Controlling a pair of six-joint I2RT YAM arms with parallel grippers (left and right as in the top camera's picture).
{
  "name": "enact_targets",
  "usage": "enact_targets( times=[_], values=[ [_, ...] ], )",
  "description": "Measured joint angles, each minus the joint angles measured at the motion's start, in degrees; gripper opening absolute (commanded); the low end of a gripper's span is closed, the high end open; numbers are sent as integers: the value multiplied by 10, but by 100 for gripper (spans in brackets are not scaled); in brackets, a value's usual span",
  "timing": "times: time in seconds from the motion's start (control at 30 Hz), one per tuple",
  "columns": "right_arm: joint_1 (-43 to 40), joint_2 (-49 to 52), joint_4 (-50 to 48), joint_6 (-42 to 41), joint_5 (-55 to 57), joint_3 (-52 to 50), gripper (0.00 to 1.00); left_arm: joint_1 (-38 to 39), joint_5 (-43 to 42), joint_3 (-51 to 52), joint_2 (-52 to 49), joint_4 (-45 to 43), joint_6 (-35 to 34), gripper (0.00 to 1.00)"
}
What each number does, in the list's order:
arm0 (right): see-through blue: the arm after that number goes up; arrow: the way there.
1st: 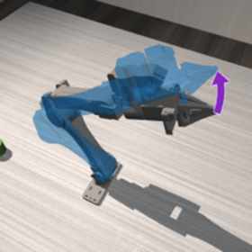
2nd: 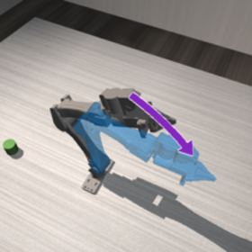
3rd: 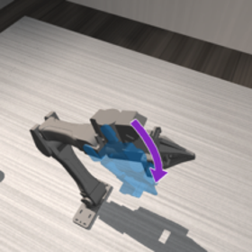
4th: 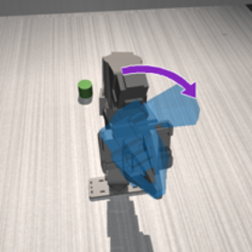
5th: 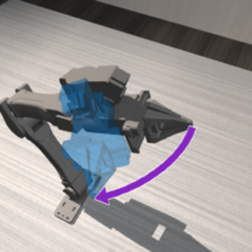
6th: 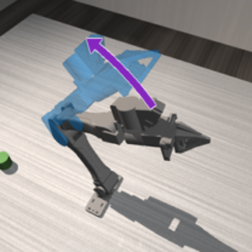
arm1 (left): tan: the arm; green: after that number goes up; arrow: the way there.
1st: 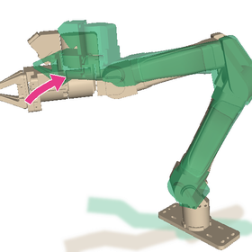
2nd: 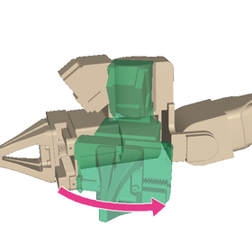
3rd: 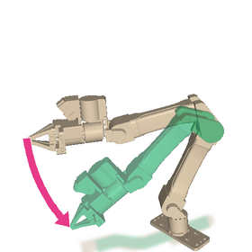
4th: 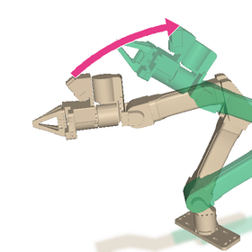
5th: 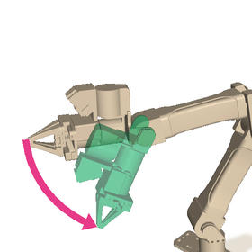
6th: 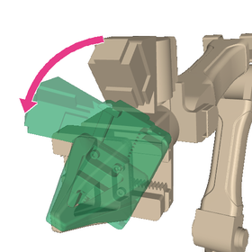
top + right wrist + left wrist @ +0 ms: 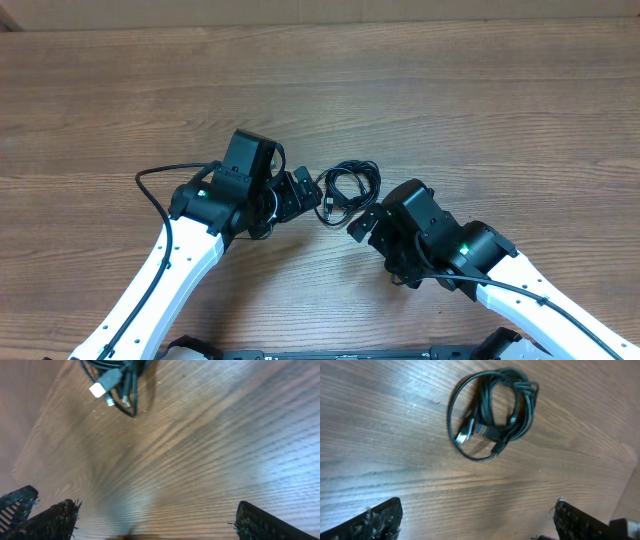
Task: Untangle cables
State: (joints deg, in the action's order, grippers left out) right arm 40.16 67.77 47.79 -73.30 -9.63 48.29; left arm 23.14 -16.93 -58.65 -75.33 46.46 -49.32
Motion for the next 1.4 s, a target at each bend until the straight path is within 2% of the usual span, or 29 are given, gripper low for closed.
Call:
enact_targets(
  times=[0.1,0.33,0.43,0.6,0.73,0.87,0.97,1.0,1.07,1.1,1.23,1.3,1.4],
  values=[
    [0,0,24,0,9,0,100,7,1,0,0,3,5,100],
    [0,-16,53,0,52,-1,100,83,34,0,0,-36,97,90],
    [0,-53,97,0,83,-1,100,114,72,0,0,-71,125,88],
    [0,-153,153,-12,148,-1,100,133,108,0,-7,-142,183,91],
    [0,-226,153,-17,182,-1,100,136,130,-1,-62,-188,222,90],
    [0,-255,157,-17,191,-1,100,136,138,-1,-150,-253,252,89],
    [0,-255,161,-17,193,-1,100,136,168,-1,-188,-261,267,84],
    [0,-255,161,-17,193,-1,100,136,178,-1,-195,-265,276,79],
    [0,-255,161,-17,195,-1,100,132,193,-1,-197,-279,337,69],
    [0,-255,161,-17,195,-1,100,132,196,-1,-197,-283,361,69],
    [0,-255,161,-17,195,-1,100,120,210,-1,-203,-279,534,63],
    [0,-255,160,-17,195,-1,100,105,217,-1,-212,-273,566,64],
    [0,-251,160,-17,195,-1,100,73,202,-1,-224,-269,570,67]
  ],
)
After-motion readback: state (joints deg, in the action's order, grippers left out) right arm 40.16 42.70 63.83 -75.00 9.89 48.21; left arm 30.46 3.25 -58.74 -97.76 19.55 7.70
